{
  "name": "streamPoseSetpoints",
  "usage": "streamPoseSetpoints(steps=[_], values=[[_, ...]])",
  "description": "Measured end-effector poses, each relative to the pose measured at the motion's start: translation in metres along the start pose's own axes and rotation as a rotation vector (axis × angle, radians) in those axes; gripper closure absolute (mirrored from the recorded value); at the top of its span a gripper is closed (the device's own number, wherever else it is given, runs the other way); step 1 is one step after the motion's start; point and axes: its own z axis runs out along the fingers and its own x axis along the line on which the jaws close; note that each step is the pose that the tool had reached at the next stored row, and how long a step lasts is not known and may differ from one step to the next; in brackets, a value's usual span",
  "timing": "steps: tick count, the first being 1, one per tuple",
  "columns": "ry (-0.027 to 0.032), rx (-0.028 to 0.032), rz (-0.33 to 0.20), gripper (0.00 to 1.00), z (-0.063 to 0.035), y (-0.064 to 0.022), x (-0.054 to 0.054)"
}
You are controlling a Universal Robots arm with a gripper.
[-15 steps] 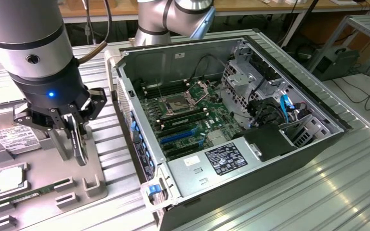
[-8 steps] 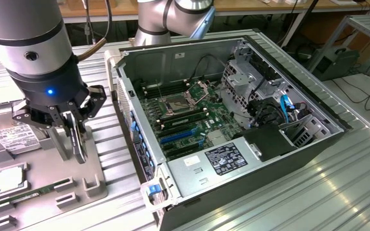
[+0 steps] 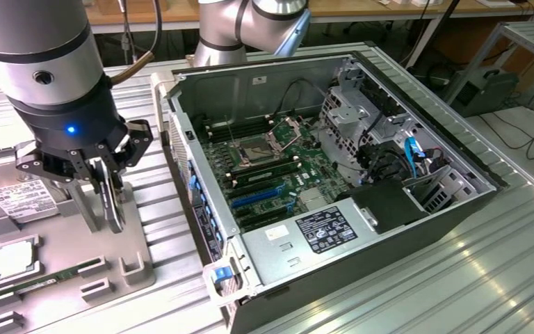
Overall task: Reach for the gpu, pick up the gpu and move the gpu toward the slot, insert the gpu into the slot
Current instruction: 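Pick up the gpu and move the gpu toward the slot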
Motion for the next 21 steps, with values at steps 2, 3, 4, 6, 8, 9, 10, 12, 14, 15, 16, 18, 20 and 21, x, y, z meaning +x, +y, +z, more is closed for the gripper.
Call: streamPoseSetpoints(steps=[2,3,4,6,8,9,10,12,14,15,16,18,20,21], values=[[-0.0001,-0.0034,0.0,0.72,-0.0005,0.0001,0.0],[-0.0001,-0.0051,0.0,0.72,-0.0007,0.0001,0.0],[-0.0002,-0.008,0.0,0.72,-0.001,0.0001,0.0],[-0.0005,-0.0143,0.0,0.72,-0.0022,0.0003,0.0],[-0.0005,-0.0178,0.0,0.72,-0.0036,0.0004,0.0],[-0.0005,-0.0197,0.001,0.72,-0.0043,0.0005,0.0],[-0.0006,-0.0215,0.001,0.72,-0.0047,0.0006,0.0],[-0.0005,-0.0253,0.001,0.72,-0.0058,0.0007,0.0],[-0.0007,-0.0287,0.001,0.72,-0.0066,0.0008,0.0],[-0.0006,-0.0301,0.001,0.72,-0.0072,0.0009,0.0],[-0.0006,-0.0322,0.001,0.72,-0.0085,0.0011,0.0],[-0.0006,-0.034,0.001,0.72,-0.0105,0.0013,0.0],[-0.0008,-0.0361,0.001,0.72,-0.0138,0.0017,0.0],[-0.0008,-0.0367,0.001,0.72,-0.0154,0.0019,-0.001]])
